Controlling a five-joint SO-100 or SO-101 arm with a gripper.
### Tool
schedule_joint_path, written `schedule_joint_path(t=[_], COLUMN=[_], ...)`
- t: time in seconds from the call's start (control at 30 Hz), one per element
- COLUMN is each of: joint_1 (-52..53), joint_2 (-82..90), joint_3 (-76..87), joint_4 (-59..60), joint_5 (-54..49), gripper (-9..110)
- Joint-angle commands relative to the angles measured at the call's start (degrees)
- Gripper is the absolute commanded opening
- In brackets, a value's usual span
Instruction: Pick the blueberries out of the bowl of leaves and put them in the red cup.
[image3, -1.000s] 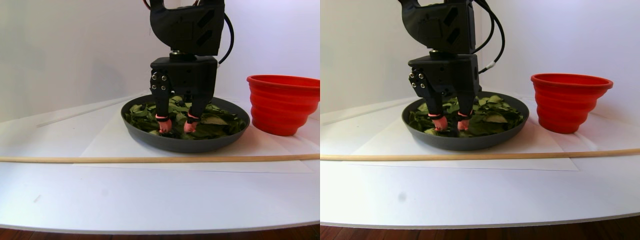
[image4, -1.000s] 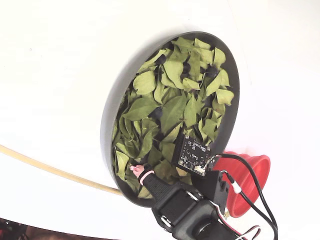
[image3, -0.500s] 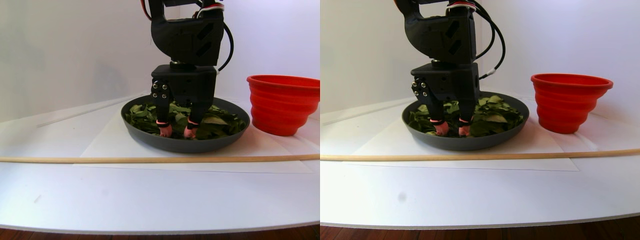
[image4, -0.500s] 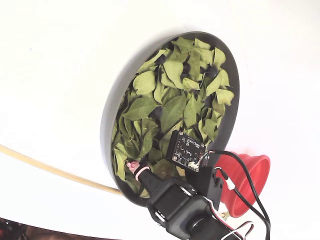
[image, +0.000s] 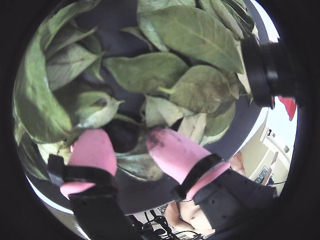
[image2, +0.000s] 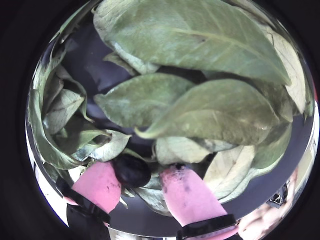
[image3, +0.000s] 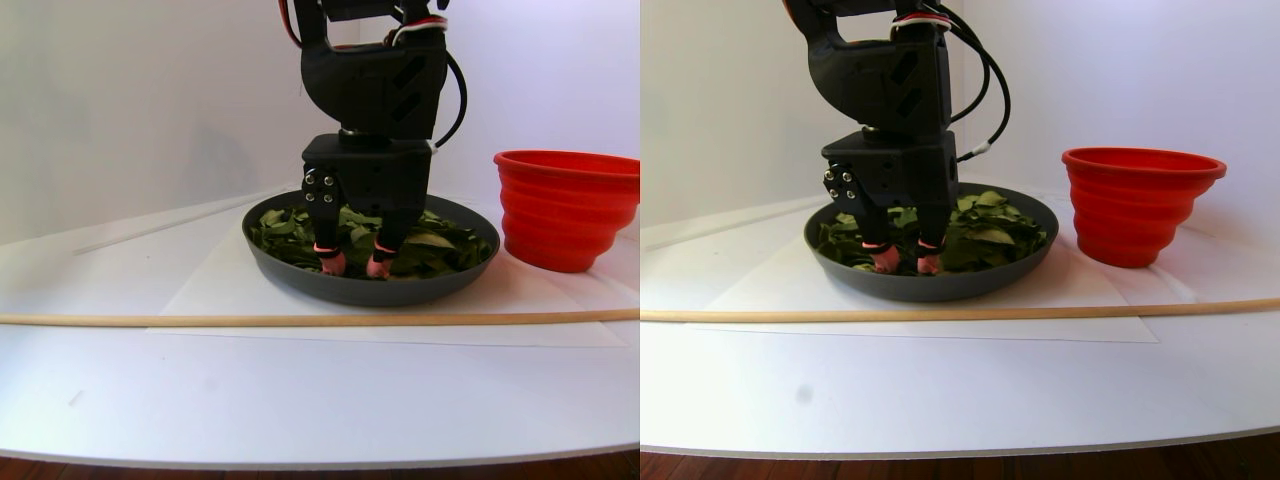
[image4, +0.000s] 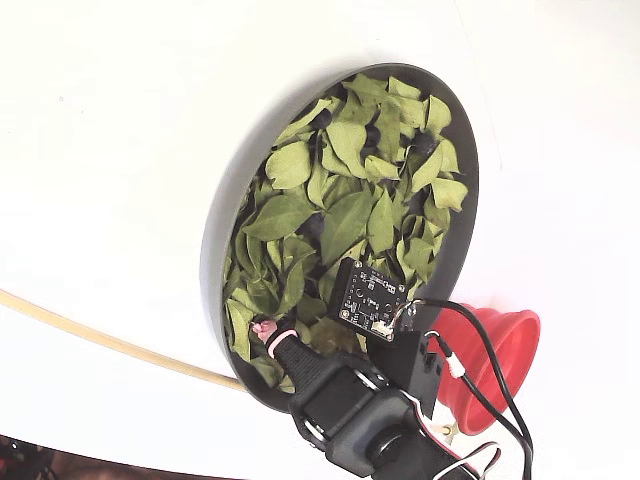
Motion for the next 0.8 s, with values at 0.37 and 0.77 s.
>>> schedule_joint_path(t=[0.37, 0.77], joint_1=[-0.2, -0.4], joint_2=[0.5, 7.3], joint_3=[1.0, 2.9], joint_4=[-0.8, 0.8], joint_5=[-0.7, -0.4], gripper=[11, 11])
